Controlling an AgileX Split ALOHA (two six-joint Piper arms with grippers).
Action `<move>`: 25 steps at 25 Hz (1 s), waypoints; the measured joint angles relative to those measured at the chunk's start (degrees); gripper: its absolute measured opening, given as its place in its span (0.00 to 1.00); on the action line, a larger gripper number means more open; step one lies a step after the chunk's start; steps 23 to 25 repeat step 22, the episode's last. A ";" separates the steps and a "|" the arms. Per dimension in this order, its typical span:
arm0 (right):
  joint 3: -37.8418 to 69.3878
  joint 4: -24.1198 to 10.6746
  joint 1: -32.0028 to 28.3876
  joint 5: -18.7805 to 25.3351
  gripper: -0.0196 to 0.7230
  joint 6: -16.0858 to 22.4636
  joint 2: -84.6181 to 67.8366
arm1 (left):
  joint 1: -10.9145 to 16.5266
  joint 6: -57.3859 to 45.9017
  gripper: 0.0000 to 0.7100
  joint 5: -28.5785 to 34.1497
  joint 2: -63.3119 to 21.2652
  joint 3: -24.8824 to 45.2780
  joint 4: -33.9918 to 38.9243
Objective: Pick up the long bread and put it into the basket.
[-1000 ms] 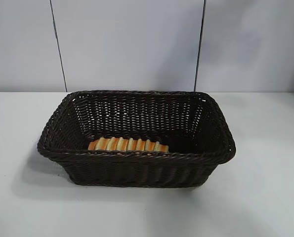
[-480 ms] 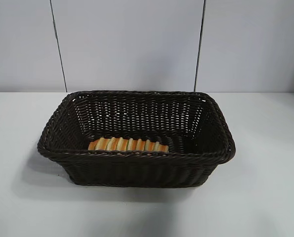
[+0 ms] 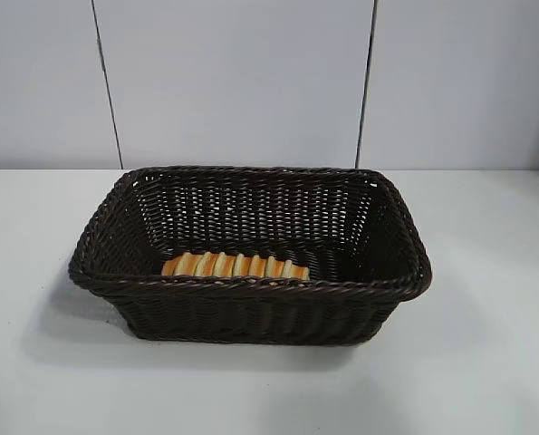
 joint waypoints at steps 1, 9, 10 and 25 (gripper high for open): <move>1.21 0.92 0.28 0.20 0.96 0.00 0.00 | 0.00 0.00 0.97 0.00 0.00 0.00 0.00; 10.25 2.71 0.64 -0.65 0.96 -0.10 0.00 | 0.00 0.00 0.97 0.00 0.00 0.00 0.00; 10.44 2.71 0.64 -1.49 0.96 -0.10 0.00 | 0.00 0.00 0.97 0.00 0.00 0.00 0.00; 12.41 2.77 0.64 -3.63 0.96 -0.12 0.00 | 0.00 0.00 0.97 0.00 0.00 0.00 0.00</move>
